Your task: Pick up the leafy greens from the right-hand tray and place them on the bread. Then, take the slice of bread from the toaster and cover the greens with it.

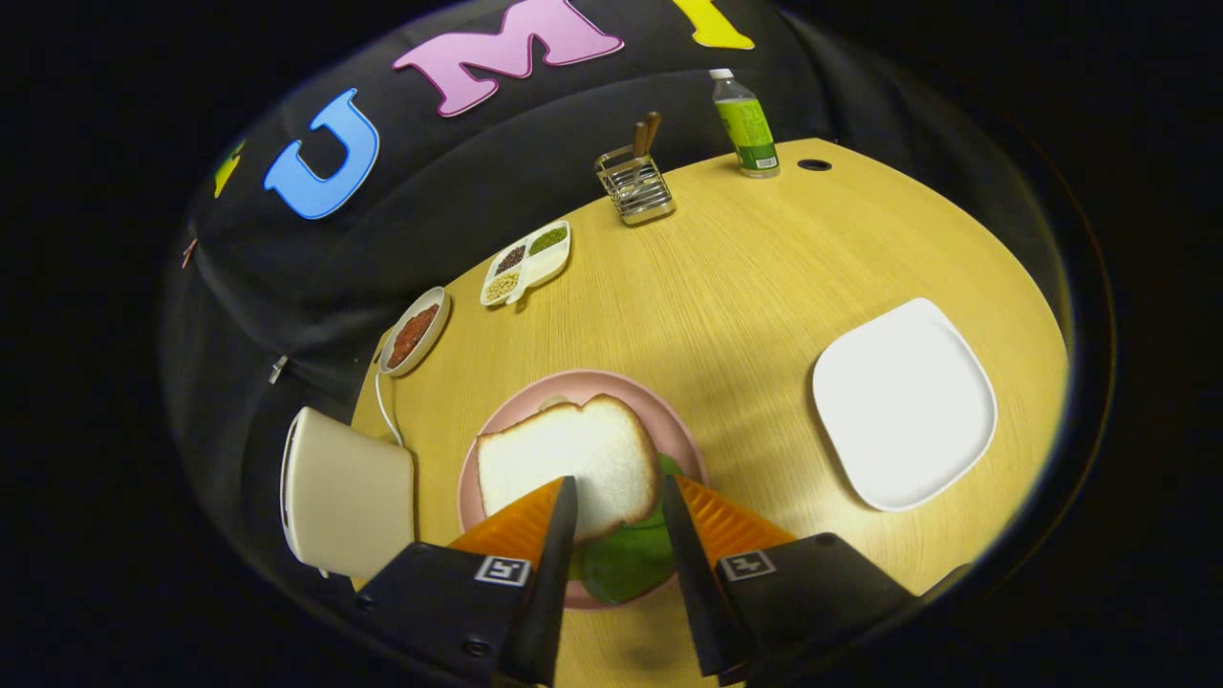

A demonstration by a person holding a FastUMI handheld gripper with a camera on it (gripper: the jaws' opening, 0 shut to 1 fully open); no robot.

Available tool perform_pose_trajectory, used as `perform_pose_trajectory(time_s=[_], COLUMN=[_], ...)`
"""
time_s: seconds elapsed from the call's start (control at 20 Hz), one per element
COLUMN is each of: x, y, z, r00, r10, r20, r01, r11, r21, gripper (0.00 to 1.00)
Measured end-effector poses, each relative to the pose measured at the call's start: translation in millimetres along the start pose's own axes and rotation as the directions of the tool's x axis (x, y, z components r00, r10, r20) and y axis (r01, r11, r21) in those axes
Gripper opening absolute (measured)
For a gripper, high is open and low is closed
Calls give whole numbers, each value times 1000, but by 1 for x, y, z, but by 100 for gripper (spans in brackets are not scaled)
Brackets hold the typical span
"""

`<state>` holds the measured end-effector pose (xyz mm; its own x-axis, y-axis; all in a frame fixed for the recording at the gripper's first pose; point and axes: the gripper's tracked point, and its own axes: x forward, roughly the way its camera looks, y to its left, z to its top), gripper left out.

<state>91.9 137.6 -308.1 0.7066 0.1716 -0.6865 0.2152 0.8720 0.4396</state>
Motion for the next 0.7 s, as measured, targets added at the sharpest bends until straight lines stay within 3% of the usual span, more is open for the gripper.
perform_pose_trajectory(time_s=[0.05, 0.1, 0.2, 0.5, 0.7], x=[-4, -7, -13, -62, -118], y=[-1, -1, -6, -33, -45], z=[2, 4, 11, 57, 105], r00=[1000, 1000, 999, 980, 933], r10=[2, 2, -9, -80, -99], r20=[6, 12, 32, 180, 347], r01=[-2, -2, 10, 100, 160], r11=[1000, 1000, 1000, 990, 975], r21=[-2, -4, -23, -103, -152], gripper=[68, 89, 98, 99, 98])
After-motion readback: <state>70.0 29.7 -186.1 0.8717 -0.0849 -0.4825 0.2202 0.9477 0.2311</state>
